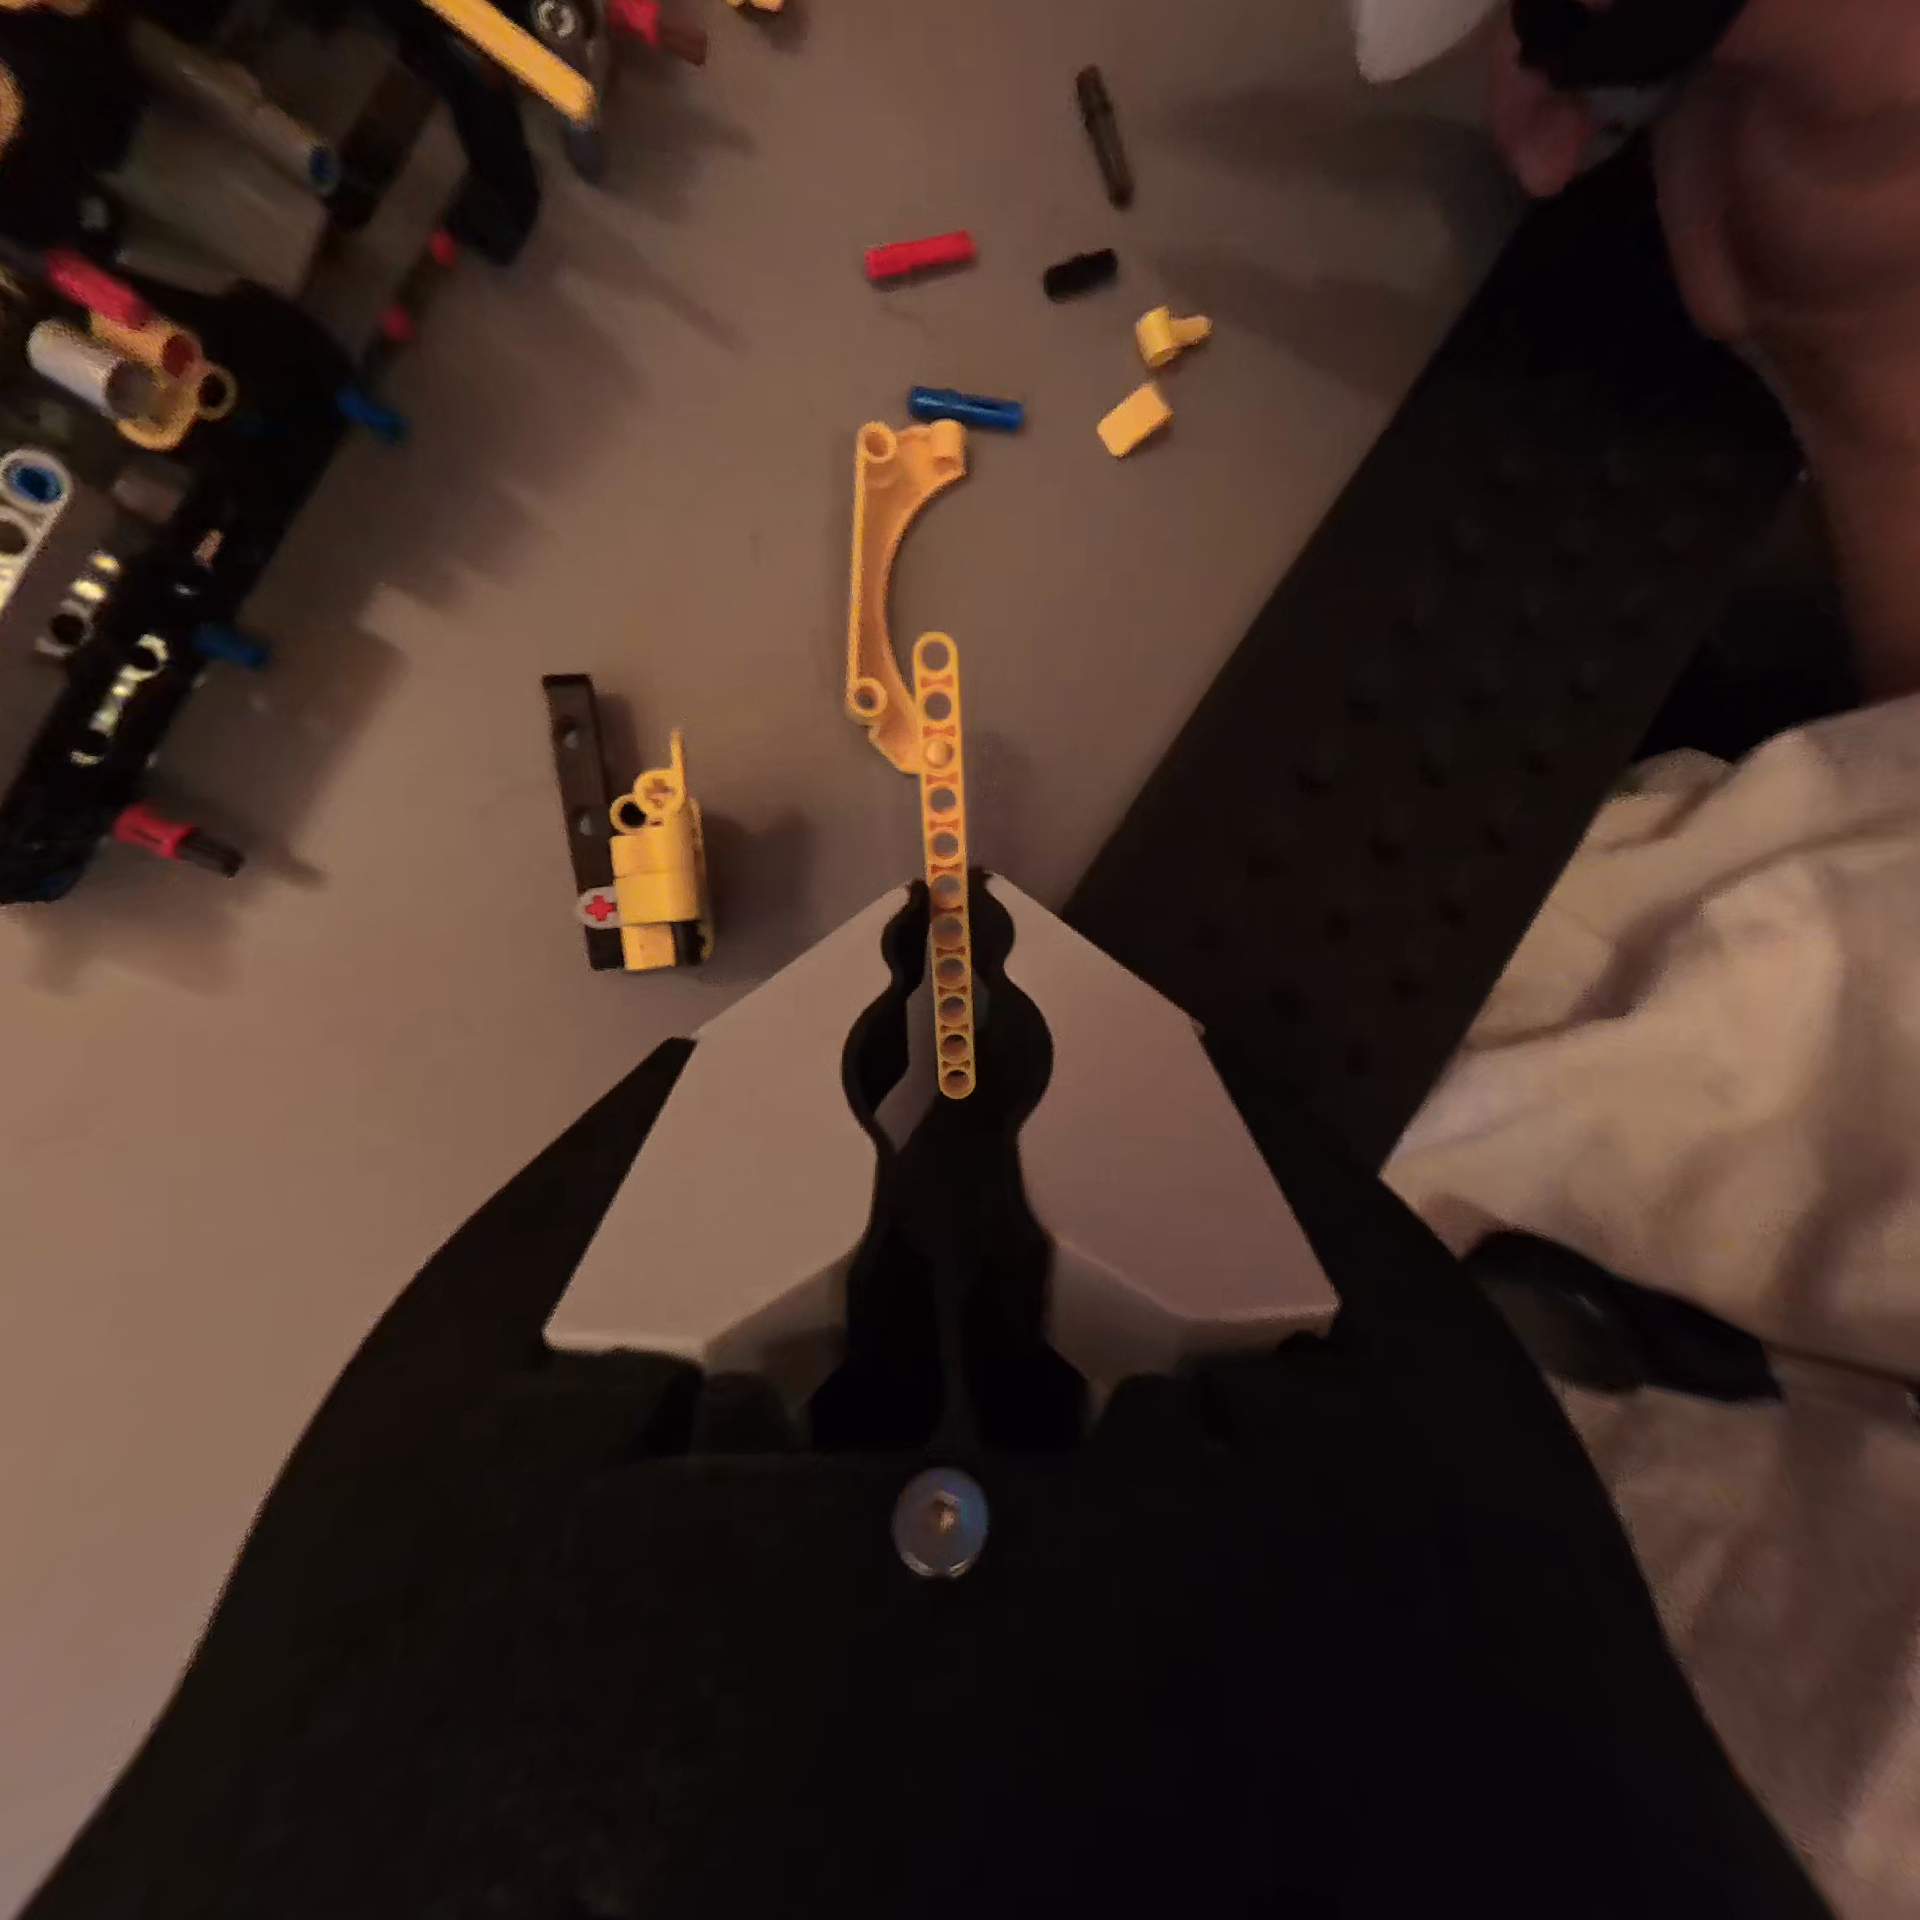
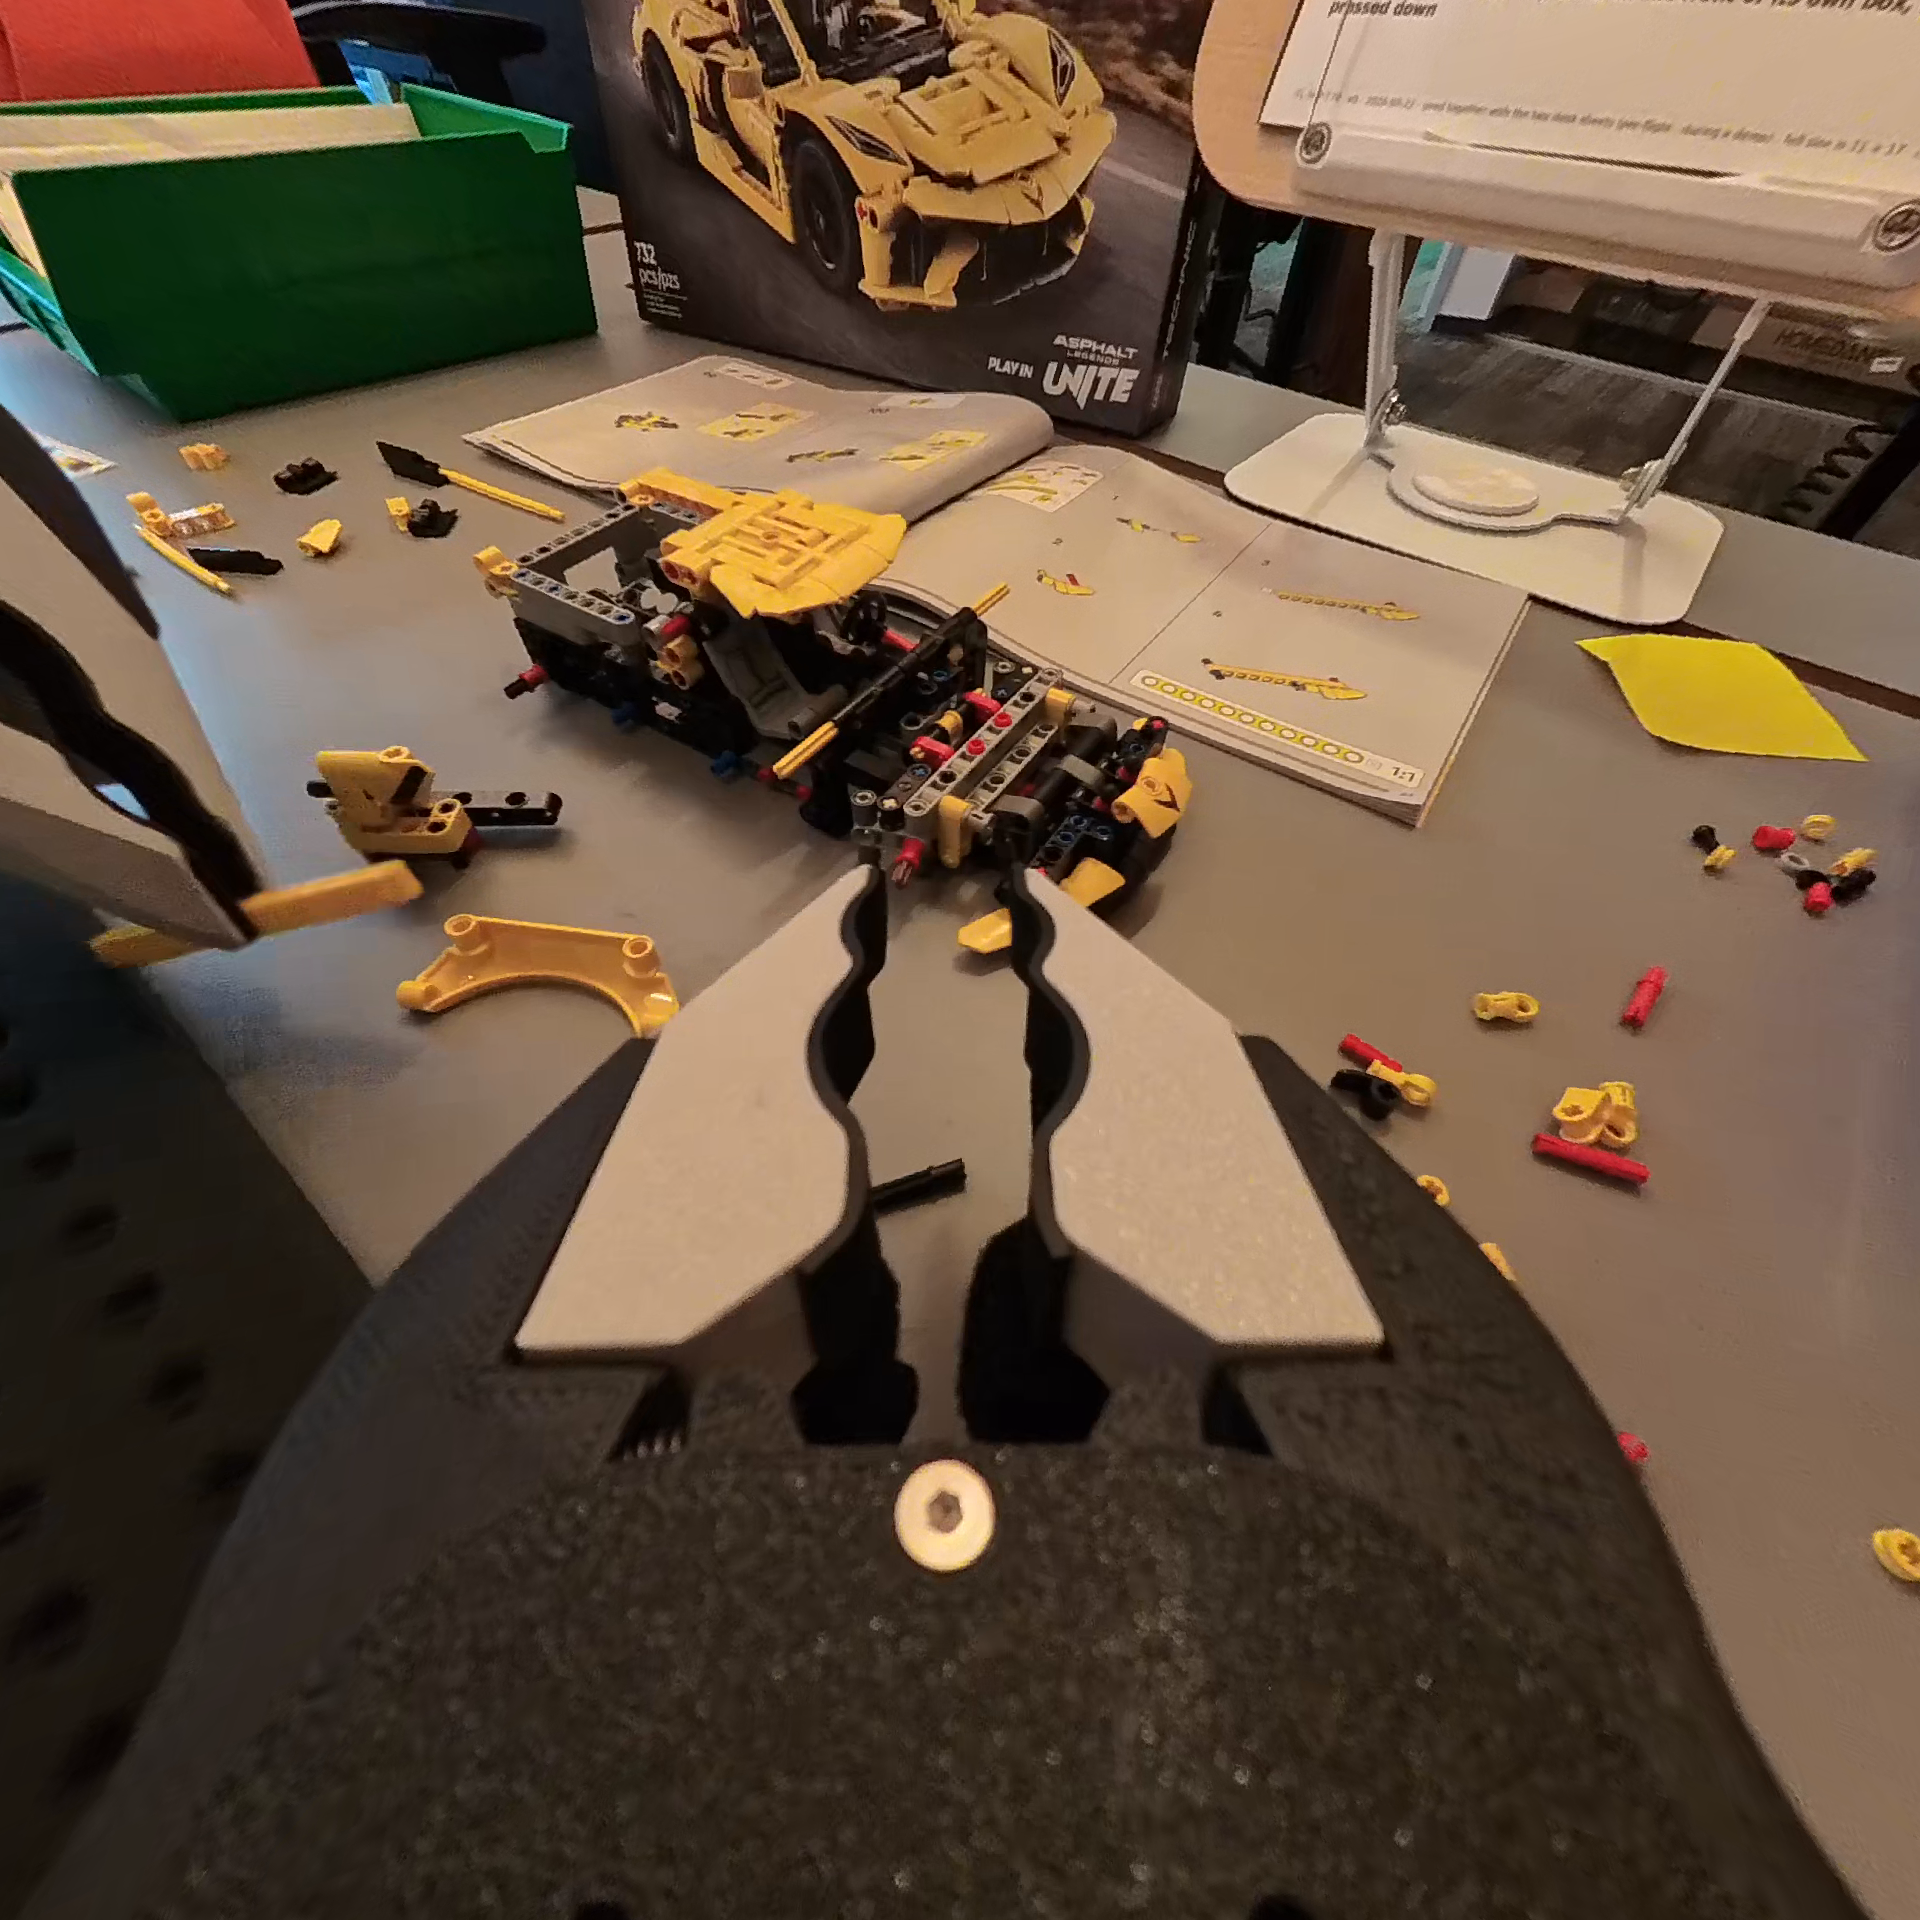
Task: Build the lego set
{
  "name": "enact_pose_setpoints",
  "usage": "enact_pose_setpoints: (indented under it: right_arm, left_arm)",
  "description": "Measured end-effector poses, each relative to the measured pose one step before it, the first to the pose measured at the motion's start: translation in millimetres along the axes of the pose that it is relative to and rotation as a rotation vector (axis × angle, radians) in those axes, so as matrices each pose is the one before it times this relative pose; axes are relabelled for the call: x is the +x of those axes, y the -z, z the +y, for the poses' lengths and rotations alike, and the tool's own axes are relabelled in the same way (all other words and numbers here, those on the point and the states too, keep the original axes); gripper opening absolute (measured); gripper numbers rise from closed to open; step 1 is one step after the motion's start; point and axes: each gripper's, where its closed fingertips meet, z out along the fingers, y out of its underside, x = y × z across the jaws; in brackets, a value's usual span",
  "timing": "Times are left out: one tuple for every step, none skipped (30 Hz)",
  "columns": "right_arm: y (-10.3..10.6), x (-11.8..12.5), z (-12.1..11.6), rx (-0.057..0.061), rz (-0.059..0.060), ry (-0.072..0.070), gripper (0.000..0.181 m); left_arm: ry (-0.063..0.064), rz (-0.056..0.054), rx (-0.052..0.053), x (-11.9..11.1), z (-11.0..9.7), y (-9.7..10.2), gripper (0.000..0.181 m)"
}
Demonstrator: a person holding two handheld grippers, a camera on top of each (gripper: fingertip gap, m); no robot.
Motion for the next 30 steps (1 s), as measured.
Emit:
enact_pose_setpoints:
  right_arm:
    - [-0.12,0.03,0.46,-0.0025,0.0010,0.0004,0.022]
    - [-0.33,0.01,0.66,-0.0039,0.0001,0.0006,0.022]
    - [-0.37,0.01,0.55,-0.0041,0.0014,0.0021,0.022]
    - [-0.32,-0.23,0.58,-0.0035,0.0009,0.0033,0.022]
    - [-0.41,-0.44,0.53,-0.0042,-0.0011,0.0032,0.022]
    - [-0.72,-0.35,0.98,-0.0063,-0.0010,0.0027,0.022]
    - [-0.81,-0.51,1.00,-0.0068,-0.0016,0.0027,0.022]
    - [-0.64,-0.57,0.88,-0.0063,-0.0018,0.0031,0.022]
    - [-0.56,-0.47,0.74,-0.0048,-0.0010,0.0037,0.022]
    - [-0.41,-0.40,0.53,-0.0035,-0.0005,0.0032,0.022]
    - [-0.34,-0.20,0.55,-0.0033,-0.0006,0.0020,0.022]
    - [-0.28,-0.33,0.40,-0.0028,-0.0004,0.0017,0.022]
    - [-0.17,-0.29,0.43,-0.0027,-0.0007,0.0019,0.022]
    - [-0.38,-0.14,0.47,-0.0028,0.0001,0.0015,0.021]
    - [-0.30,-0.17,0.42,-0.0030,-0.0007,0.0013,0.021]
    - [-0.49,-0.45,0.69,-0.0042,-0.0023,0.0011,0.021]
    - [-0.60,-0.41,0.72,-0.0049,-0.0029,0.0006,0.021]
    - [-0.39,-0.36,0.59,-0.0040,-0.0014,0.0010,0.021]
    - [-0.34,-0.23,0.41,-0.0032,-0.0002,0.0021,0.021]
    - [-0.35,-0.30,0.45,-0.0028,0.0000,0.0026,0.021]
    - [-0.38,0.11,0.48,-0.0032,0.0023,0.0021,0.021]
    - [-0.22,0.28,0.45,-0.0032,0.0033,0.0016,0.021]
    - [-0.18,0.02,0.23,-0.0021,0.0016,0.0017,0.021]
    - [-0.21,0.06,0.34,-0.0022,0.0020,0.0015,0.021]
    - [-0.08,0.14,0.26,-0.0019,0.0021,0.0015,0.021]
    - [-0.14,0.02,0.14,-0.0010,0.0014,0.0011,0.021]
    - [0.03,-0.18,-0.01,0.0001,-0.0001,0.0008,0.021]
    - [0.02,-0.10,-0.04,0.0002,0.0004,0.0010,0.021]
    - [-0.03,0.26,0.18,-0.0009,0.0031,0.0004,0.021]
    - [0.02,0.46,-0.14,0.0003,0.0032,0.0000,0.021]
  left_arm:
    - [0.0130,-0.0204,-0.0032,-3.69,-0.79,-3.27,0.007]
    - [0.0081,-0.0160,0.0090,-3.18,-2.36,-1.50,0.007]
    - [0.0074,-0.0146,0.0165,-3.08,-3.12,-0.08,0.007]
    - [0.0097,-0.0128,0.0097,-3.08,-1.76,-0.13,0.007]
    - [0.0083,-0.0131,-0.0067,-3.56,1.19,-1.49,0.007]
    - [0.0068,-0.0233,-0.0131,-5.40,2.51,-2.46,0.007]
    - [0.0057,-0.0201,-0.0073,-4.77,2.00,-2.80,0.007]
    - [0.0087,-0.0043,-0.0010,-2.00,0.61,-2.60,0.007]
    - [0.0132,-0.0027,0.0073,-1.72,-1.04,-1.64,0.007]
    - [0.0103,-0.0094,0.0121,-2.55,-2.22,-0.80,0.007]
    - [0.0021,-0.0111,0.0097,-2.55,-2.51,-0.36,0.007]
    - [-0.0043,-0.0092,0.0044,-1.79,-2.09,-0.39,0.007]
    - [-0.0079,-0.0043,-0.0019,-0.80,-1.11,-0.84,0.007]
    - [-0.0084,-0.0032,-0.0022,-0.38,-0.76,-1.05,0.007]
    - [-0.0084,-0.0047,0.0034,-0.38,-1.38,-0.79,0.007]
    - [-0.0100,-0.0018,0.0012,0.28,-0.89,-0.83,0.007]
    - [-0.0113,0.0037,-0.0072,1.00,0.33,-1.27,0.007]
    - [-0.0087,0.0056,-0.0073,1.11,0.34,-1.54,0.007]
    - [-0.0044,0.0071,0.0004,1.31,-0.32,-1.56,0.007]
    - [-0.0021,0.0123,0.0021,1.95,-0.52,-1.49,0.007]
    - [-0.0007,0.0091,0.0046,1.34,-0.89,-0.83,0.007]
    - [-0.0022,0.0010,0.0045,-0.09,-1.00,-0.39,0.007]
    - [-0.0088,-0.0024,0.0054,-0.70,-0.58,-0.32,0.007]
    - [-0.0082,-0.0003,0.0063,-0.52,-0.31,-0.11,0.007]
    - [-0.0019,0.0048,0.0061,-0.04,-0.16,0.10,0.007]
    - [0.0012,0.0074,0.0067,0.16,-0.06,0.13,0.008]
    - [0.0019,0.0067,0.0112,0.06,-0.33,0.56,0.014]
    - [0.0037,0.0043,0.0164,-0.06,-0.52,1.28,0.024]
    - [0.0011,0.0059,0.0239,0.15,-1.08,2.97,0.027]
    - [0.0013,-0.0006,0.0327,-0.93,-1.26,5.41,0.027]
